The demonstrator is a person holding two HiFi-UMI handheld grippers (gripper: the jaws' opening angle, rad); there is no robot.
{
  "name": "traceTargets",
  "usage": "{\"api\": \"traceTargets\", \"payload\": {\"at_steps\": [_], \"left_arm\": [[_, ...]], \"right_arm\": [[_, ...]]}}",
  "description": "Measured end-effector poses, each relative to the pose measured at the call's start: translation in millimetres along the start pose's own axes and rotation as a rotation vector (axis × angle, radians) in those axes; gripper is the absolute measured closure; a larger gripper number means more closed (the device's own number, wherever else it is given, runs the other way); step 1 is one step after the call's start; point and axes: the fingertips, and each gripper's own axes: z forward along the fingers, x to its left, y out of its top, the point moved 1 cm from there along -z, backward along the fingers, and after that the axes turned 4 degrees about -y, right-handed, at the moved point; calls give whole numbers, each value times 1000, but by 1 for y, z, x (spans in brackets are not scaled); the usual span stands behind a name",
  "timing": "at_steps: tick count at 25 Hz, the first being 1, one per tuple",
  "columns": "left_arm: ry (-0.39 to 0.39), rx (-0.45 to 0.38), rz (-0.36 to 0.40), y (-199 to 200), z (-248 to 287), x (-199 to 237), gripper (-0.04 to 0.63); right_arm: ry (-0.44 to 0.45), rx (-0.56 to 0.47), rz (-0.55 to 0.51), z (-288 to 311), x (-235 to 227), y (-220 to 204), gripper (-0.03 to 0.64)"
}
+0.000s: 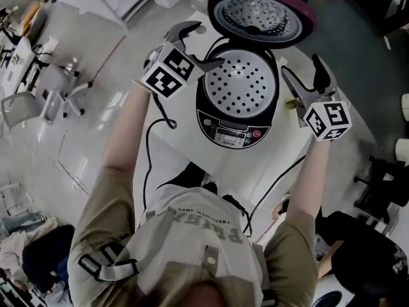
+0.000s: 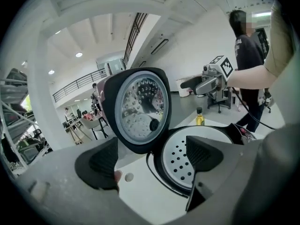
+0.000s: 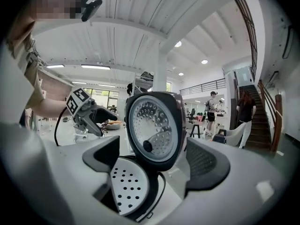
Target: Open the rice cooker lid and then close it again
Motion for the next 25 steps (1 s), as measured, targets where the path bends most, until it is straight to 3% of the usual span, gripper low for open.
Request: {"api": "traceTargets", "payload": {"at_steps": [11,25], "left_arm": [[-1,-33,29,25,30,59,129],[-42,-22,85,41,44,66,126]], "right_arm": [[44,22,-65,57,-28,25,184],[131,4,-51,80,-28,41,176]]}}
